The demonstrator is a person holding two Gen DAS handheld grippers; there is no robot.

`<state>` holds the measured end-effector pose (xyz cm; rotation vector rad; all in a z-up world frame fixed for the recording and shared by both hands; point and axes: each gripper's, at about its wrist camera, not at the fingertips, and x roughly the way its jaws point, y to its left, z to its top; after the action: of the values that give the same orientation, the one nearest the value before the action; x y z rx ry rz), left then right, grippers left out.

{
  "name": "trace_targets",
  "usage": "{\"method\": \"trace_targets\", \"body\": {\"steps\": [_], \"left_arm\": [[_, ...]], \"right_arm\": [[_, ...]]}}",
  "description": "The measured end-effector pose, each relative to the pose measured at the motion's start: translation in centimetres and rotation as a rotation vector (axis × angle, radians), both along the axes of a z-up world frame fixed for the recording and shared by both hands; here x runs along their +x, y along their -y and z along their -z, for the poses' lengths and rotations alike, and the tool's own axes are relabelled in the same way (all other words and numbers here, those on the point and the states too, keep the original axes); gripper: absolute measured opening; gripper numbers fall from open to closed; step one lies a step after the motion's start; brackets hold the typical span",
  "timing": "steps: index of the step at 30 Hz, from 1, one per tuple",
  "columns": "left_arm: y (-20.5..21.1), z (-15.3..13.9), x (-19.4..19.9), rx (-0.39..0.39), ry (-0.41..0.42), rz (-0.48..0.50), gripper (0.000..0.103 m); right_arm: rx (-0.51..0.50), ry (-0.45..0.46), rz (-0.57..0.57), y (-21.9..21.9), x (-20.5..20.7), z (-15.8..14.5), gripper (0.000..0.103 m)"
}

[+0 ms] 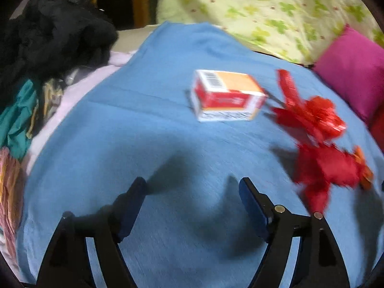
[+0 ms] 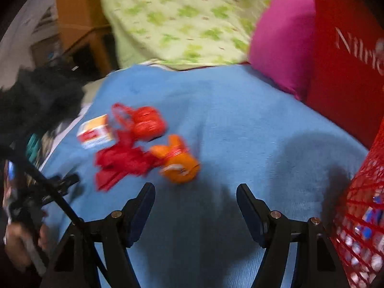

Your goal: Collect trash

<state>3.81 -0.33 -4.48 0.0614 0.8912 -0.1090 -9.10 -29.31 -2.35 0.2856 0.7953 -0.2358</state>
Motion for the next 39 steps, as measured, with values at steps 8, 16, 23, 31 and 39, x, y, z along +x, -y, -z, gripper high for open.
{"method": "trace_targets", "body": {"steps": [8,16,23,31,39], "left_arm": [[2.0,1.4,2.2,0.086,-0.011,-0.021,0.103],[2.4,1.5,2.6,0.109,-0.023,-0.046,0.103],[2.5,1.4,2.7,0.106,-0.032,-0.061,0.103],[2.4,1.4,2.6,0.099,-0.047,-0.1,0.103],[2.4,1.4,2.5,0.099,-0.045,-0.105,0.103]], "right_arm": [[-0.122,-0.106,0.101,2.8,5.6,3.3,0.082],[-0.149,-0.152,0.115,3.9,5.7,3.6,0.103],[-0.144,-0.124,0.03,4.0,4.4,3.5,0.103],[-0.153,-0.131,0.031,3.4,4.7,3.7,0.103],[-0.151,-0.13,0.031,3.4,4.8,3.8,0.103]]}}
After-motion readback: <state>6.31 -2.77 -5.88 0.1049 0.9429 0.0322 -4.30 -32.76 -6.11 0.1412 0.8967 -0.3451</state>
